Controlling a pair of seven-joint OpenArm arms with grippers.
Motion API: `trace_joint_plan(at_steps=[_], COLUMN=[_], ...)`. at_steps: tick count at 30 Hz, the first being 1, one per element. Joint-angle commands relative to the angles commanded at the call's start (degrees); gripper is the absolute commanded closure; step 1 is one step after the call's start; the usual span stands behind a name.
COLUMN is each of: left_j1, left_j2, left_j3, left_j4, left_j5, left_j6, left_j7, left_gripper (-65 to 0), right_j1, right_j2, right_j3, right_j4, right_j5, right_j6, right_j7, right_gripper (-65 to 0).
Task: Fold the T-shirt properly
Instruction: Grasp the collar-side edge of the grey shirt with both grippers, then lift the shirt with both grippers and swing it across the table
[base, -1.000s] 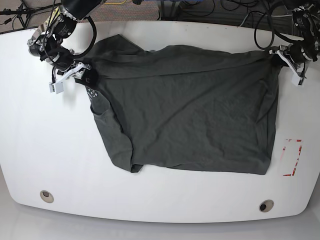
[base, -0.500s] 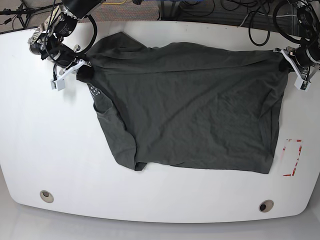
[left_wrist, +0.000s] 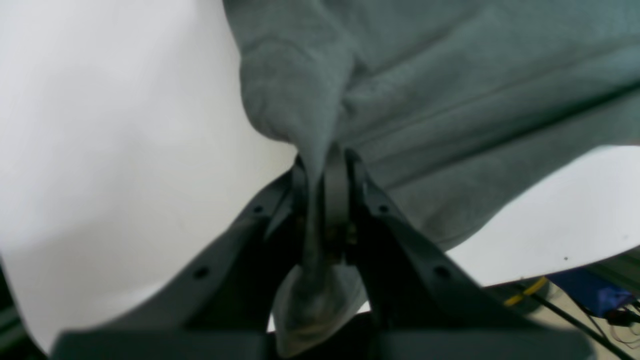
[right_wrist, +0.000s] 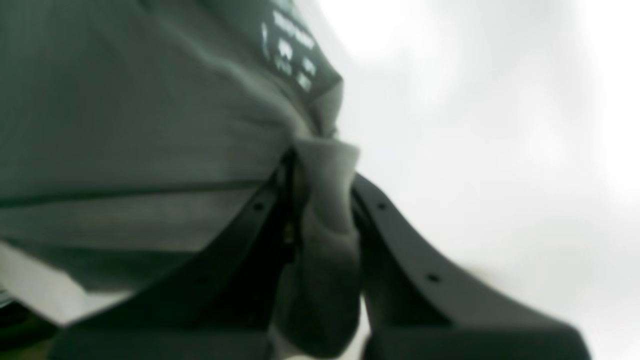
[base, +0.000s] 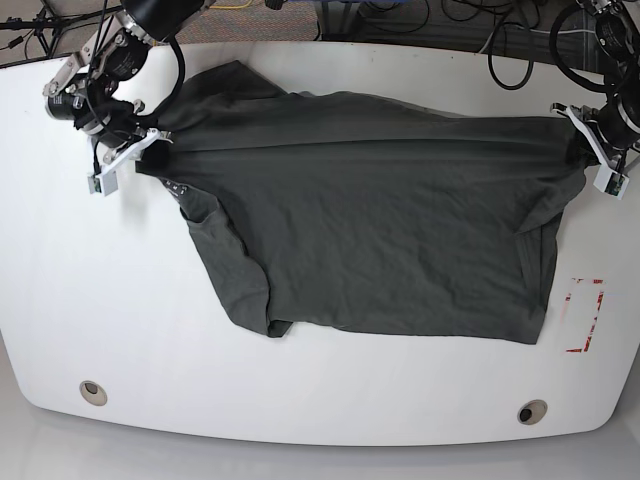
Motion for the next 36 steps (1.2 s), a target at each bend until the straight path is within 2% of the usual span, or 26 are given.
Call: trace_joint_plan(at_steps=[4,11,13,16,19,25,29,36], left_j1=[-3.96,-18.64,-23.82,-29.01,-33.67,-43.25,-49.76,-59.25], left_j2=[-0.26,0.0,0.0,0.35,2.37,5.89,6.15,6.15], left_j3=[1.05,3.25,5.8,9.32,11.69,12.13,14.51,16.88], left_j4=[0.0,-0.18,-0.18,-0.18,-0.26,-1.05,-3.43,-5.89], left_j5=[0.0,0.35,0.35,0.09,0.35,0.44,0.97,6.86], left_j6=[0.0,0.0,2.95,6.02,7.52,11.74,13.32,13.49], left_j7=[1.67,10.11,10.95,10.95,10.95,10.95,10.95,10.95], left_gripper=[-0.4,-0.4,-0.6,-0.7,-0.7,-1.0,-1.0,-1.0], right_j1=[2.2,9.05,11.96,15.47,18.64,27.08,34.02,46.51], right_j2=[2.02,5.19,5.89,6.86,8.35,10.64,12.66,16.35], right_j3=[-2.81,-3.87,-3.96,-6.07,-8.88,-15.12,-20.84,-27.6], right_j4=[0.35,0.09,0.0,0.0,0.0,-0.09,-0.26,-6.33], right_j5=[-0.09,0.0,0.0,-0.35,-0.35,-0.7,-3.96,-5.8], right_j6=[0.0,0.0,0.0,0.0,0.0,0.0,0.0,0.0], right_j7=[0.0,0.0,0.0,0.0,0.0,0.0,0.0,0.0], right_gripper=[0.0,0.0,0.0,0.0,0.0,0.0,0.0,0.0])
